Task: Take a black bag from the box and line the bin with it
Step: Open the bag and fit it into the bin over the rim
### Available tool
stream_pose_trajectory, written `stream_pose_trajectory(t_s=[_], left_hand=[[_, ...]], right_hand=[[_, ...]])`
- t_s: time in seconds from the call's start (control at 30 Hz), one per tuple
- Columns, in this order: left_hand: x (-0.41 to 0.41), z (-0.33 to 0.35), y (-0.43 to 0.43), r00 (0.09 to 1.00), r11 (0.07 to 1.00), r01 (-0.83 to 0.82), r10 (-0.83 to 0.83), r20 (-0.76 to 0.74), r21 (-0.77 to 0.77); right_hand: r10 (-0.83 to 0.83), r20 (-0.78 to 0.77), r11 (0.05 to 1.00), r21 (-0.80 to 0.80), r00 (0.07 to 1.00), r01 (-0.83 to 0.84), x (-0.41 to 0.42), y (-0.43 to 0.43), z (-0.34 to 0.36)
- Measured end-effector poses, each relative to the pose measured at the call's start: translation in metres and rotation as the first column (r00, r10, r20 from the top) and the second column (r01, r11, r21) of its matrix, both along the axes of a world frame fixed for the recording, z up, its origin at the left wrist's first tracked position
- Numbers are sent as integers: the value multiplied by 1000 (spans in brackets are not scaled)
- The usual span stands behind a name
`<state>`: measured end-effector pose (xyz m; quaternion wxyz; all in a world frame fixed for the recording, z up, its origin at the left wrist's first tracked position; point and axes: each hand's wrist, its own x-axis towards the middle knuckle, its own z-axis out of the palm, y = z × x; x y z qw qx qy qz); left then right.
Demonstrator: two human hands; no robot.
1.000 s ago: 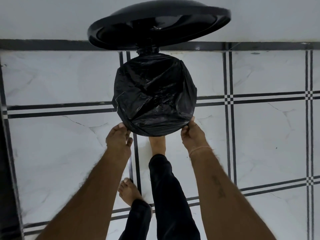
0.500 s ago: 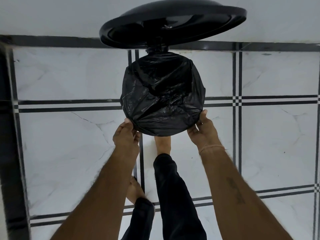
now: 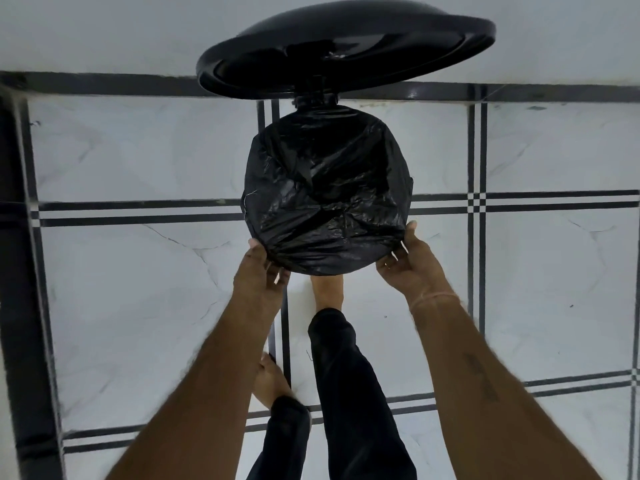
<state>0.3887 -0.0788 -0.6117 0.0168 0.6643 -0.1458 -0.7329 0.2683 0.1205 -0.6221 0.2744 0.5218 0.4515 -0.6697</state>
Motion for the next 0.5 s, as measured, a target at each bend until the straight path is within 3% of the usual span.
stream_pose_trajectory(t_s=[0.2, 0.4, 0.5], left_hand=[[11, -5, 17, 993, 990, -98, 103, -50, 98], [4, -14, 7, 990, 996, 67, -74, 122, 65], [-3, -7, 7, 991, 1000, 14, -17, 135, 24]], right_hand=[[-88, 13, 990, -110, 996, 89, 27, -4, -6], [18, 54, 999, 31, 998, -20, 14, -7, -11], [-13, 36, 999, 32, 999, 12, 9, -12, -17]])
